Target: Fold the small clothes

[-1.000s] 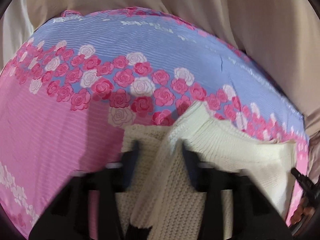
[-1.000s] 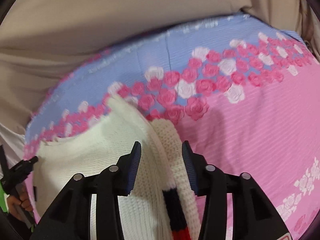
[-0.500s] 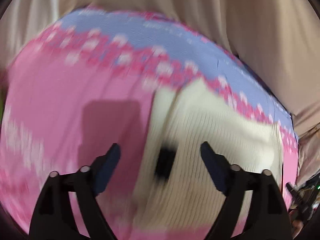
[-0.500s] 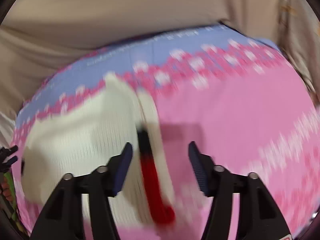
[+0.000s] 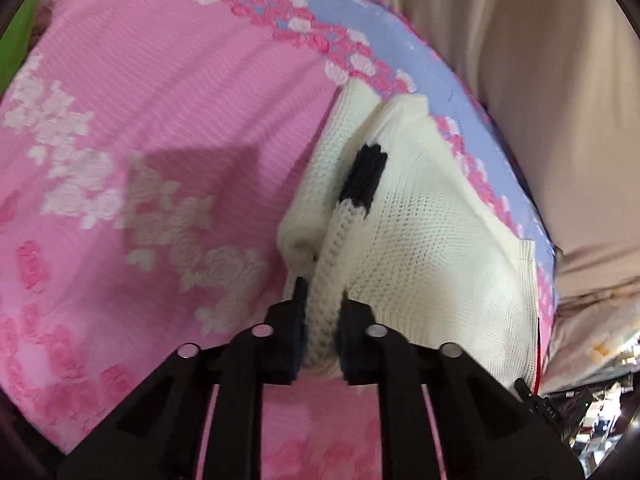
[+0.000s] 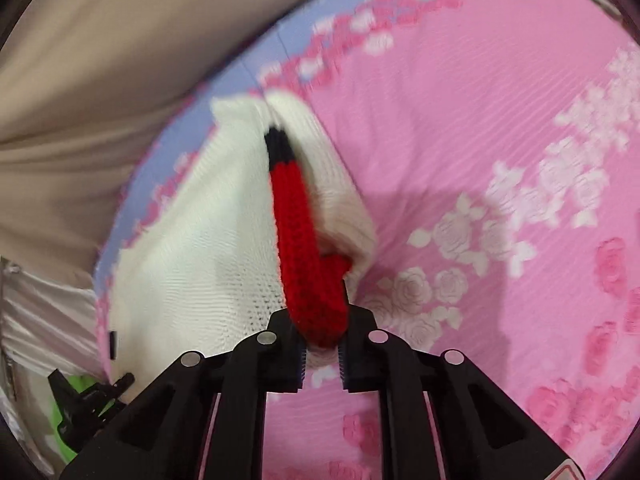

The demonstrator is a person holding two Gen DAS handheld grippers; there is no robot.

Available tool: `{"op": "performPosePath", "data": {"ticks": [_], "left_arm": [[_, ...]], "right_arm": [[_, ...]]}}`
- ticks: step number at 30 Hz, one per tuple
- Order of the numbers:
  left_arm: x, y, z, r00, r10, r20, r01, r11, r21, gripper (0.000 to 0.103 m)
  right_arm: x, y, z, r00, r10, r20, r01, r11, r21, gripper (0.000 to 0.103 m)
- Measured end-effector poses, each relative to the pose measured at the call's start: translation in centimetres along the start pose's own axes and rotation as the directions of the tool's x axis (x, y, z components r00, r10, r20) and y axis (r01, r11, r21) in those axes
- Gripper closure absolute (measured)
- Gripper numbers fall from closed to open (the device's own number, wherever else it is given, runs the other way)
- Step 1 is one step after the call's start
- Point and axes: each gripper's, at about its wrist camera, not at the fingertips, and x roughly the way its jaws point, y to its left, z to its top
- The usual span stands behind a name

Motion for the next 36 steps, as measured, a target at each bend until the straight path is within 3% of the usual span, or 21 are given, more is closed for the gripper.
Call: {"op": "performPosePath", "data": {"ticks": [5,9,11,13,15,16,17,18,20,22,24,27,28,29,33,36], "left_arm": [[-1.7,2.8,-4.5,0.993,0.044,-0.113,-0.04,0.999,0.038,0.095],[-0.3,4.8,-9.2,0.977,0.08,-0.198,-0.07,0.996,0.061,0.093],[-1.3,4.6,-9.1,0.985,0.078,-0.154,-0.07,0.996,0.057,0.087],[-3.2,3.4,-8.0,0.992,0.098,-0.074,-0.091,0.992,0.09,0.085],[-5.5,1.6,-6.3,0.994,0.106,0.036,-0.11,0.983,0.144,0.07],[-6.2,0.6,-5.4,0.991,0.103,0.084,-0.116,0.98,0.164,0.053],[-6.6,-0.5,-4.4,0.988,0.089,0.124,-0.111,0.978,0.178,0.043],[-6.5,-1.7,-3.2,0.985,0.069,0.159,-0.099,0.976,0.195,0.041],[-4.8,-3.5,-1.4,0.985,0.049,0.164,-0.086,0.971,0.225,0.037],[-1.5,-4.7,-0.1,0.992,0.051,0.114,-0.077,0.969,0.236,0.037],[2.3,-5.6,0.8,0.995,0.082,0.048,-0.091,0.967,0.238,0.038],[5.6,-6.0,1.1,0.992,0.128,-0.018,-0.12,0.962,0.244,0.076],[5.7,-5.7,1.0,0.992,0.125,-0.026,-0.114,0.963,0.245,0.095],[5.6,-5.7,1.1,0.992,0.125,-0.027,-0.115,0.964,0.238,0.095],[4.5,-5.5,2.2,0.992,0.127,0.016,-0.127,0.97,0.209,0.095],[6.3,-5.7,2.6,0.985,0.17,0.015,-0.169,0.959,0.226,0.095]], "right_arm": [[-4.9,-2.2,-3.5,0.996,-0.086,-0.029,0.083,0.992,-0.1,0.093],[-4.5,-6.0,-8.8,0.972,-0.167,-0.162,0.147,0.98,-0.132,0.092],[-3.7,-6.5,-10.3,0.958,-0.213,-0.19,0.18,0.968,-0.173,0.087],[-4.7,-5.9,-9.6,0.961,-0.222,-0.165,0.196,0.968,-0.16,0.08],[-6.7,-4.6,-8.2,0.969,-0.234,-0.079,0.217,0.959,-0.181,0.076],[-8.1,-3.3,-7.0,0.973,-0.233,-0.001,0.228,0.952,-0.204,0.069],[-8.8,-2.6,-6.2,0.971,-0.233,0.045,0.237,0.947,-0.217,0.059],[-9.2,-1.5,-5.0,0.97,-0.224,0.091,0.239,0.942,-0.236,0.054],[-7.9,0.5,-2.5,0.972,-0.204,0.119,0.23,0.931,-0.282,0.053],[-4.9,2.3,-0.8,0.972,-0.207,0.113,0.233,0.913,-0.334,0.053],[-1.2,3.1,0.5,0.967,-0.237,0.093,0.254,0.898,-0.359,0.053],[3.2,3.0,1.4,0.961,-0.274,0.031,0.268,0.898,-0.35,0.059],[3.9,2.9,1.6,0.961,-0.277,0.022,0.267,0.901,-0.342,0.073],[4.2,2.7,1.7,0.961,-0.275,0.02,0.266,0.905,-0.333,0.093],[0.9,2.4,2.8,0.985,-0.157,0.064,0.169,0.953,-0.251,0.096],[2.3,1.0,3.5,0.976,-0.209,0.057,0.216,0.946,-0.24,0.096]]}}
